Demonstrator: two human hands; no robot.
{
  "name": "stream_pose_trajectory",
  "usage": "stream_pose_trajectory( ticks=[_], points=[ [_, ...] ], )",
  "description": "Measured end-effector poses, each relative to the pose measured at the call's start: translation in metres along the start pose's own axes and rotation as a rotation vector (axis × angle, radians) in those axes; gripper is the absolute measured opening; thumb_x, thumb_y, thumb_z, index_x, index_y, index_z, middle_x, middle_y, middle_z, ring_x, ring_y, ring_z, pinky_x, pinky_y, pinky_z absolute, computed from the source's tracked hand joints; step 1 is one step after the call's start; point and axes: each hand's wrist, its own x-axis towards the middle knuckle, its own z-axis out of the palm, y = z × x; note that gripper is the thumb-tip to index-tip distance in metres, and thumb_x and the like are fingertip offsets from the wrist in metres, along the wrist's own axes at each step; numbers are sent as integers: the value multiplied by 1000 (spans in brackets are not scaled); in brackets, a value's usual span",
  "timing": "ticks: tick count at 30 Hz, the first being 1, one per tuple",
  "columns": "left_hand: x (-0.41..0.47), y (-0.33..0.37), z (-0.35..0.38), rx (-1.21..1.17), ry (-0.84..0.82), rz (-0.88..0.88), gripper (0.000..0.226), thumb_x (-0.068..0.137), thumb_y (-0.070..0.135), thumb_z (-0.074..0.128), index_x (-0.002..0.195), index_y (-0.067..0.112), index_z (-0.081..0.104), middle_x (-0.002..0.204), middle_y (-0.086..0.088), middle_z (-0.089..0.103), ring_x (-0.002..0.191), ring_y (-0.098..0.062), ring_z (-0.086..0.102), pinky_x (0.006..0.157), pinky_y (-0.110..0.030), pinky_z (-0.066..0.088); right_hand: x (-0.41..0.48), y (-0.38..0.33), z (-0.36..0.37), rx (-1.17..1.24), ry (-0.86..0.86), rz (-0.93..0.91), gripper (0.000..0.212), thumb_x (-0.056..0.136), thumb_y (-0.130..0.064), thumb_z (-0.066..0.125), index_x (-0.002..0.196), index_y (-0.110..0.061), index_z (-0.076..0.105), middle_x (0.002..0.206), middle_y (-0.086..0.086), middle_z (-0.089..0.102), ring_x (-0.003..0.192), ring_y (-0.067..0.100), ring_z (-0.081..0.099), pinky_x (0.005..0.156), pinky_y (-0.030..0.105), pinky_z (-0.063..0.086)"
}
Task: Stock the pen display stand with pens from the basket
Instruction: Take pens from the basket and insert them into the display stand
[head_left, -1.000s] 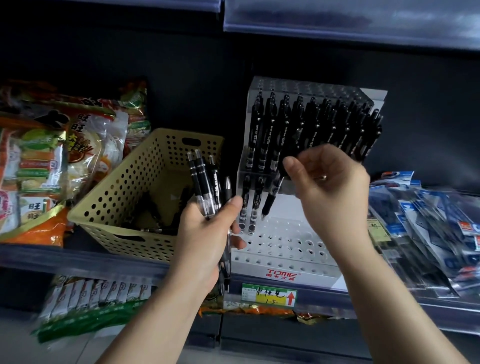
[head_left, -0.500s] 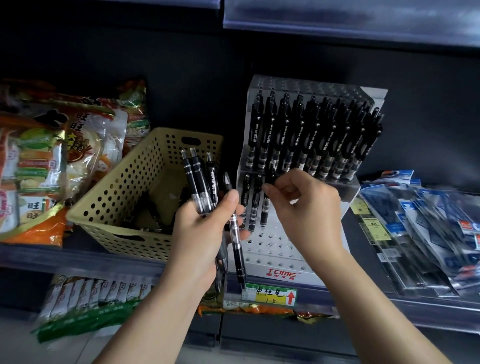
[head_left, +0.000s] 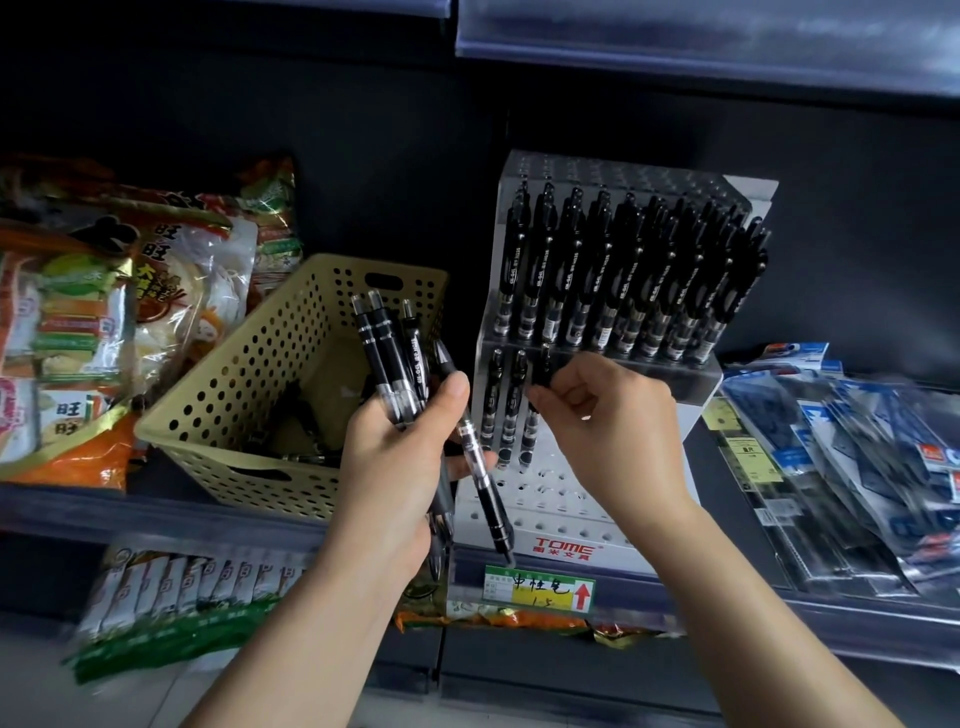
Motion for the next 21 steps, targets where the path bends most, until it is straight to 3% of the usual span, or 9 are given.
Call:
stream_pose_trajectory(
  ticks=[3, 5, 8, 13, 16, 19, 21],
  points=[
    [1, -1, 1, 59, 17, -4, 16, 77, 27, 72, 84, 19, 61, 88, 2, 69, 81, -16, 68, 58, -28, 55, -1, 0, -2, -9, -45, -2, 17, 81, -23, 73, 71, -14, 63, 57, -12, 57, 56, 11, 57, 56, 31, 50],
    [1, -1, 1, 99, 41, -18, 18, 77, 29, 72, 86, 20, 59, 83, 5, 67, 67, -4, 64, 55, -22, 50, -1, 0, -3, -23, -65, 2, 18, 81, -23, 73, 69, -16, 62, 57, -11, 58, 55, 9, 56, 55, 29, 48],
    [3, -1, 1, 89, 42, 6, 20, 77, 27, 71, 85, 14, 58, 66, 2, 61, 49, -5, 55, 46, -24, 47, 1, 2, -6, -25, -113, 32, 23, 80, -25, 73, 65, -20, 57, 54, -13, 55, 53, 4, 53, 52, 25, 43],
    [4, -1, 0, -18, -3, -24, 25, 77, 24, 70, 89, 8, 55, 51, 4, 62, 44, -11, 53, 43, -27, 43, 6, -2, -16, -59, -194, 22, 29, 76, -35, 77, 69, -25, 50, 52, -10, 52, 50, 5, 48, 51, 26, 39],
    [5, 1, 1, -132, -45, -110, 20, 80, 22, 69, 85, 7, 57, 54, -3, 61, 44, -14, 54, 40, -24, 44, 7, -7, -30, -3, -255, -184, 28, 74, -28, 79, 88, -22, 55, 60, -10, 53, 54, 9, 50, 55, 31, 45],
    [8, 3, 1, -258, -78, -221, 16, 83, 21, 66, 82, 7, 59, 58, -3, 59, 43, -11, 53, 38, -20, 43, 6, -14, -40, 139, -385, -381, 39, 77, -11, 77, 112, -21, 65, 82, -10, 62, 69, 9, 58, 63, 13, 41],
    [9, 2, 1, -326, -85, -274, 17, 81, 21, 66, 86, 5, 60, 59, -4, 60, 45, -11, 55, 40, -20, 48, 3, -19, -40, 267, -397, -450, 35, 78, -7, 76, 111, -14, 70, 89, -10, 66, 75, -1, 60, 67, 5, 39]
  ],
)
